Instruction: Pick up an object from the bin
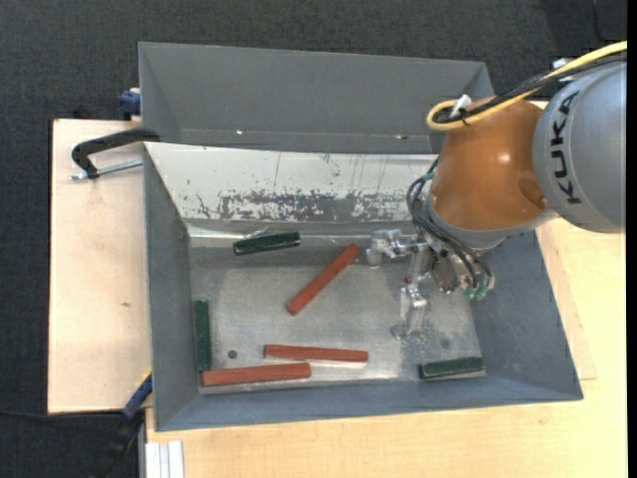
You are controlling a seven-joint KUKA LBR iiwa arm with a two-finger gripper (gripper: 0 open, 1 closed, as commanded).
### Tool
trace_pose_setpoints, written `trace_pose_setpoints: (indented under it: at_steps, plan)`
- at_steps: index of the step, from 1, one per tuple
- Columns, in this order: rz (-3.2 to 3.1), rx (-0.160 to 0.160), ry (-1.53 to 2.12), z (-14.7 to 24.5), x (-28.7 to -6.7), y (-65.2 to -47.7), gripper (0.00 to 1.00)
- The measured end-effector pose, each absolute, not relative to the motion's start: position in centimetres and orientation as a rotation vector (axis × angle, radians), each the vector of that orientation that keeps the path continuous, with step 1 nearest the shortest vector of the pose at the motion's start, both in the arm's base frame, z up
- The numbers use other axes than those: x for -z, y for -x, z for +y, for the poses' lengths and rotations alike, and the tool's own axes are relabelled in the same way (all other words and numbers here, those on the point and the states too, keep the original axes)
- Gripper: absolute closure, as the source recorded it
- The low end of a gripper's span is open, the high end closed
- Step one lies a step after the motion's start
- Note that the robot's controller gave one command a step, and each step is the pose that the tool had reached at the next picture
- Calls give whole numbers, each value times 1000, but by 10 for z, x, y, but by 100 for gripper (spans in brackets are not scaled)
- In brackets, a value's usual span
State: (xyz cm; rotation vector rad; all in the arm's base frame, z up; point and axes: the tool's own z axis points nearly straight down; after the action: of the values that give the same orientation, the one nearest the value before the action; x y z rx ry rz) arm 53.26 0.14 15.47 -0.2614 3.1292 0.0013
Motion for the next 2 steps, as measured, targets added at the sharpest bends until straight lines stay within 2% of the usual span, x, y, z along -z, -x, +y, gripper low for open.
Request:
trace_pose_setpoints:
  at_steps: [1,2]
  plan:
    - [3136,-6,141,3,-121,-535,0]
    - [3116,-5,415,38,-101,-514,0]
